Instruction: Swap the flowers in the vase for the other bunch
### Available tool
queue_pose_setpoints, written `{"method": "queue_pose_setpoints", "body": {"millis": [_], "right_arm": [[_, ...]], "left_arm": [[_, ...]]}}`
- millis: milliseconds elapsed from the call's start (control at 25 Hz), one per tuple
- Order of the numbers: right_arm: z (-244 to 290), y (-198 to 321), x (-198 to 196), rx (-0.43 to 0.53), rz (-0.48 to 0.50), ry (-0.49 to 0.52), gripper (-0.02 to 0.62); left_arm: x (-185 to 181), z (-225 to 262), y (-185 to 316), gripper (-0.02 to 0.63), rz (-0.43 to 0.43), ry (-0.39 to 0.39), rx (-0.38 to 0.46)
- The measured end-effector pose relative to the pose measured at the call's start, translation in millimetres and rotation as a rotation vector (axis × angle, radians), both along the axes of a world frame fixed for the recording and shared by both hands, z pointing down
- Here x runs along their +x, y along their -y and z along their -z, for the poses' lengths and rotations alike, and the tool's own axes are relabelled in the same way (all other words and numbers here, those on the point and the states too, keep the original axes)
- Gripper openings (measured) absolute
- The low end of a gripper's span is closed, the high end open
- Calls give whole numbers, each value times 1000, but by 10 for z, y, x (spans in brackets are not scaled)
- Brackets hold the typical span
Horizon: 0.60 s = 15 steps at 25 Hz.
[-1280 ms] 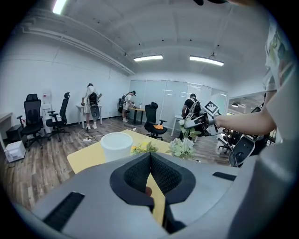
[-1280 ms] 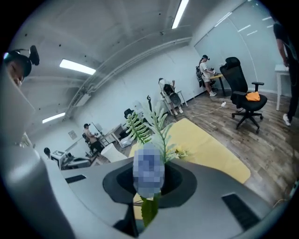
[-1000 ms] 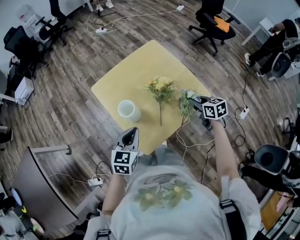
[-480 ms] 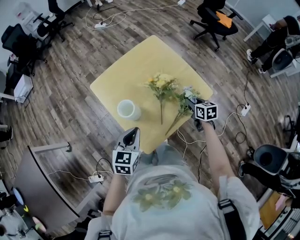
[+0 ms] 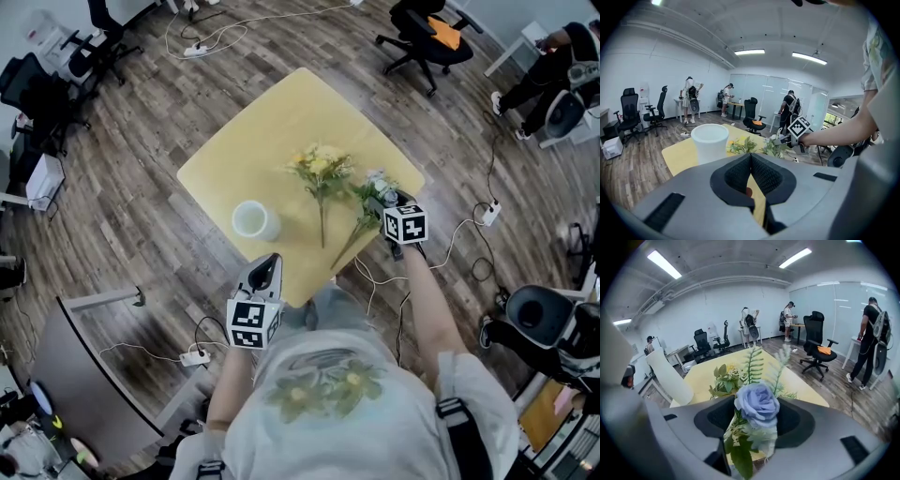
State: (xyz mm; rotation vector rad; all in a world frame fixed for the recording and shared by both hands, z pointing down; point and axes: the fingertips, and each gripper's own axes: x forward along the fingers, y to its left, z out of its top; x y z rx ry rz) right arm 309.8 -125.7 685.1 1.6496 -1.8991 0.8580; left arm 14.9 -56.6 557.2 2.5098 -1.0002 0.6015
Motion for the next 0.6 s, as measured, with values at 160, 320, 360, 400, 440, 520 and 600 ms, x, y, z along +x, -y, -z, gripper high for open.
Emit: {"method": "queue_pose_setpoints", "body": {"millis": [160, 320, 360, 400, 440, 520, 600], "right_arm": [[214, 37, 98, 60, -39, -75, 238], [510, 71, 191, 129, -78, -118, 239], [573, 72, 201, 145, -85, -116, 239], [631, 71, 208, 161, -91, -112, 239], [685, 68, 218, 176, -99, -109, 239], [802, 64, 242, 211, -117, -108, 238], [937, 64, 248, 251, -134, -105, 238]], "left_arm": [[14, 10, 34, 15, -5, -3, 4], [43, 76, 66, 15, -15, -13, 14], [46, 87, 61, 15, -17, -16, 16], [47, 96, 53, 15, -20, -18, 19], [47, 102, 44, 15, -22, -19, 22], [50, 113, 31, 15, -26, -22, 28], [55, 131, 28, 15, -28, -23, 34]]}}
